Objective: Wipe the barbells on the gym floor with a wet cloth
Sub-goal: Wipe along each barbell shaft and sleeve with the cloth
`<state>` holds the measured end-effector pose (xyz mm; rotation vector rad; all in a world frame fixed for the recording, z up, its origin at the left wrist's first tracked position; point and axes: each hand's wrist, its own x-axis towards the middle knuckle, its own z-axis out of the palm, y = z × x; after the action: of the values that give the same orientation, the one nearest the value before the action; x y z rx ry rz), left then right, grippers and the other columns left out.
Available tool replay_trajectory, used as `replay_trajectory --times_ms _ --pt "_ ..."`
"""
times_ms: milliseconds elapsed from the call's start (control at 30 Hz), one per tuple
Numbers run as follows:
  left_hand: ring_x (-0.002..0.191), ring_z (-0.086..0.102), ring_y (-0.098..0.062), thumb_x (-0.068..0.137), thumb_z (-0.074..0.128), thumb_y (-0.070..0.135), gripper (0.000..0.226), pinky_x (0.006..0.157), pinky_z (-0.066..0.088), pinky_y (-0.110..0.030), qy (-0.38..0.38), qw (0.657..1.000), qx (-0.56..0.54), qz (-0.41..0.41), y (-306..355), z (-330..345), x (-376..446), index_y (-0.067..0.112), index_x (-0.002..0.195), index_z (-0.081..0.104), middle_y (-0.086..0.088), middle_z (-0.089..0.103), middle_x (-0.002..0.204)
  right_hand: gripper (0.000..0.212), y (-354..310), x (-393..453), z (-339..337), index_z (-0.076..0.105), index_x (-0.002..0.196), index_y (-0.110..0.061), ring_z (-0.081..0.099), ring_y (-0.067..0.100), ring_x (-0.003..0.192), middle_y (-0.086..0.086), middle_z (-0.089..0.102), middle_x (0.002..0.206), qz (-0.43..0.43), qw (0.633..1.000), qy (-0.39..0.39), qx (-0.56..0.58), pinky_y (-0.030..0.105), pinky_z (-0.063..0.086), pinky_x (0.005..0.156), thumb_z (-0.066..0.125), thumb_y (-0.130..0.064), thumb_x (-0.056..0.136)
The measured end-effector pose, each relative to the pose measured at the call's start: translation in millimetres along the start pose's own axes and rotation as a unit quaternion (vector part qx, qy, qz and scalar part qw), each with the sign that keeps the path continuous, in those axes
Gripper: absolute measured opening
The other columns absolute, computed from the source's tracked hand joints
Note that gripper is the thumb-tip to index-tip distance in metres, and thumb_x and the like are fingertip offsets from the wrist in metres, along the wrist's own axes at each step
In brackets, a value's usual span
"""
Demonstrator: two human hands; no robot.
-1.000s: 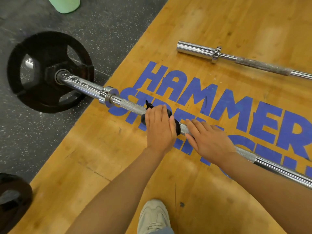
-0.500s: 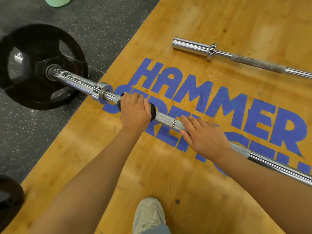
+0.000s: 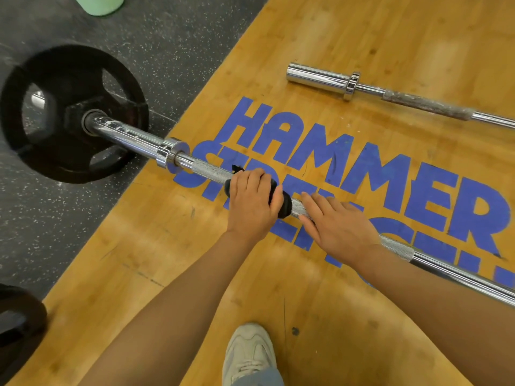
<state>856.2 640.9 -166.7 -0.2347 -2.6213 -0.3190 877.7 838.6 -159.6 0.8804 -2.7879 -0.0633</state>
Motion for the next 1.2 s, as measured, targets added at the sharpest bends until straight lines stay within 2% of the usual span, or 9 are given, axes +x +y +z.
replay_trajectory --times_ms 100,233,367,467,600,667,733,900,1200 --pt "0.092 0.057 -0.032 0.099 0.042 0.022 0.032 0.092 0.036 -0.041 0.018 1.000 -0.009 0.023 -6 2 3 0.001 0.095 0.066 -0.014 0.064 0.098 0.061 1 -1 1 0.060 0.126 -0.001 0.064 0.032 0.071 0.014 0.068 0.100 0.000 1.000 0.007 -0.001 0.039 0.051 0.052 0.016 -0.039 0.109" --pt "0.094 0.053 -0.028 0.101 0.038 0.019 0.033 0.091 0.036 -0.041 0.033 0.999 0.007 0.010 -8 6 4 0.002 0.094 0.066 -0.014 0.063 0.097 0.059 2 0 1 0.060 0.126 -0.001 0.064 0.032 0.071 0.014 0.068 0.098 0.001 1.000 0.013 0.009 0.039 0.052 0.051 0.019 -0.039 0.109" --pt "0.092 0.056 -0.029 0.100 0.039 0.018 0.032 0.090 0.035 -0.039 0.039 0.998 0.032 0.048 -13 4 7 0.002 0.093 0.066 -0.014 0.063 0.095 0.060 3 1 1 0.056 0.128 -0.001 0.065 0.032 0.073 0.014 0.068 0.098 0.000 1.000 0.011 0.020 0.042 0.053 0.052 0.015 -0.040 0.109" --pt "0.093 0.054 -0.028 0.105 0.033 0.019 0.038 0.090 0.037 -0.040 0.046 0.994 0.047 0.085 -22 -3 11 0.002 0.094 0.066 -0.014 0.064 0.096 0.065 3 2 -3 0.059 0.127 -0.001 0.067 0.034 0.077 0.015 0.069 0.100 0.003 0.999 -0.004 0.039 0.042 0.055 0.057 0.011 -0.040 0.109" --pt "0.087 0.062 -0.032 0.108 0.025 0.024 0.051 0.090 0.037 -0.041 0.070 0.987 0.045 0.139 -33 -22 18 0.002 0.091 0.067 -0.014 0.065 0.094 0.069 1 4 -10 0.059 0.122 0.000 0.068 0.036 0.084 0.016 0.070 0.102 0.003 0.999 -0.022 0.039 0.044 0.058 0.068 0.006 -0.041 0.109" --pt "0.090 0.057 -0.029 0.108 0.025 0.026 0.051 0.091 0.036 -0.042 0.081 0.984 0.034 0.153 -37 -32 20 0.003 0.089 0.066 -0.013 0.065 0.092 0.071 -2 6 -17 0.062 0.119 0.001 0.069 0.036 0.086 0.016 0.070 0.103 -0.003 0.999 -0.029 0.036 0.046 0.058 0.072 0.005 -0.041 0.108" --pt "0.091 0.051 -0.025 0.108 0.026 0.027 0.050 0.092 0.036 -0.041 0.090 0.983 0.028 0.157 -41 -42 20 0.003 0.087 0.066 -0.013 0.064 0.091 0.072 -7 9 -26 0.065 0.117 0.001 0.069 0.035 0.087 0.016 0.070 0.104 -0.008 0.999 -0.036 0.031 0.046 0.058 0.074 0.007 -0.041 0.108" --pt "0.088 0.053 -0.028 0.108 0.029 0.030 0.048 0.089 0.037 -0.041 0.092 0.983 0.039 0.153 -62 -64 16 0.005 0.087 0.065 -0.011 0.064 0.091 0.055 -26 31 -52 0.066 0.118 -0.002 0.069 0.033 0.090 0.015 0.070 0.109 -0.010 0.999 -0.040 0.018 0.045 0.058 0.074 0.028 -0.037 0.101" --pt "0.085 0.058 -0.030 0.107 0.030 0.029 0.046 0.090 0.035 -0.040 0.095 0.986 0.086 0.112 -124 -93 19 0.006 0.088 0.065 -0.011 0.064 0.091 0.052 -62 88 -69 0.068 0.117 -0.004 0.069 0.034 0.088 0.015 0.070 0.111 -0.039 0.998 -0.050 0.008 0.043 0.057 0.072 0.030 -0.035 0.099"
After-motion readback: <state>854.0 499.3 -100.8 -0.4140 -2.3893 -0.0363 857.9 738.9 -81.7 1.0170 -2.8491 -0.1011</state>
